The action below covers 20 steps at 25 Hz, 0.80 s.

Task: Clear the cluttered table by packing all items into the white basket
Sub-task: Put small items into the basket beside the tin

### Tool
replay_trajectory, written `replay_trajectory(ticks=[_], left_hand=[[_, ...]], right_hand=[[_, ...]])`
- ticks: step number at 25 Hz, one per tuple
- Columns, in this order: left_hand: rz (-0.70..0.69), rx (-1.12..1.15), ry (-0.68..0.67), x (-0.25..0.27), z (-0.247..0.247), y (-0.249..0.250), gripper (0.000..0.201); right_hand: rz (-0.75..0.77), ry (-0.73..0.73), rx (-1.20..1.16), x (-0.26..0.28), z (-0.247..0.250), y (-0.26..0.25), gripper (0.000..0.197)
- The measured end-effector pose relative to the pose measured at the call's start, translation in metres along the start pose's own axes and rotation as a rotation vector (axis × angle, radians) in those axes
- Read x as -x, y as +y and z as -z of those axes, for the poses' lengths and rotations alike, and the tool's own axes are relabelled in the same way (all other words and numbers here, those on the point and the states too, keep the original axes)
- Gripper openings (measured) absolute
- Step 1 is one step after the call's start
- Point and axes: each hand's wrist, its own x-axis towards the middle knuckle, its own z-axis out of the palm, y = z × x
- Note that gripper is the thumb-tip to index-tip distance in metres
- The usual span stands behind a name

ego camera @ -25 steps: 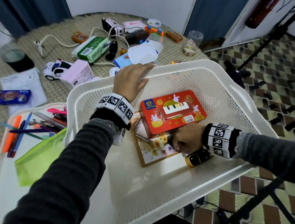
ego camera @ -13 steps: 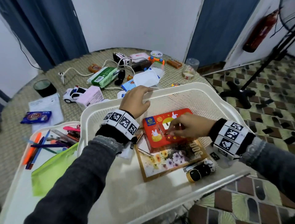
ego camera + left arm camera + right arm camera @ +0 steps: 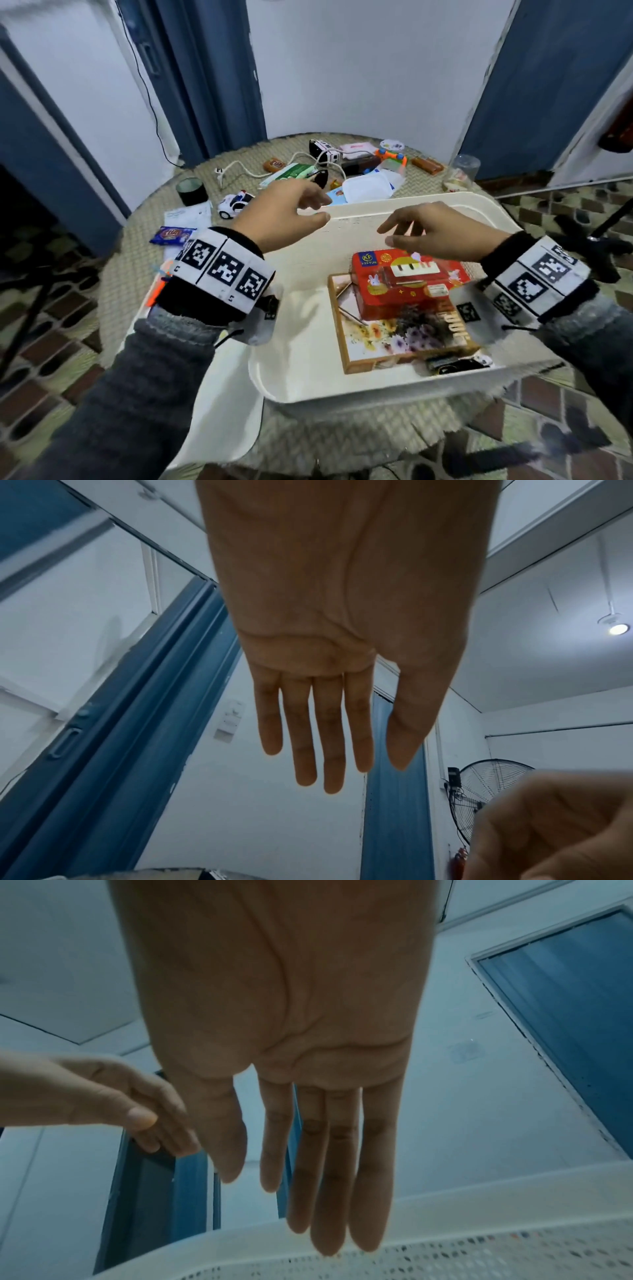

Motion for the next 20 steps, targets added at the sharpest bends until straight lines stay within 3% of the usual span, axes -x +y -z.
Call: replay_trajectory(ticks=[6,12,16,20], left_hand=[[0.030,0.015,0.019,0.057,0.013,-0.005,0.023],[-0.104,0.084,-0.069,0.100,-0.001,0.010,0.023],[-0.222,0.223,-0.113,0.128,-0.024,0.026,0.018],[-0.304,0.378,-0.200,0.152,-0.066,0.048,0.017]], right_hand=[[-0.013,0.037,-0.008,0.041,0.013,-0.038,0.019],[-0.113,0.191,-0.067,0.108,-0.008,-0.065,0.015],[-0.264,0.355,-0.226,0.162,-0.044,-0.075,0.014],[-0.454,0.366,-0.377,0.230,-0.091,-0.074,0.014]])
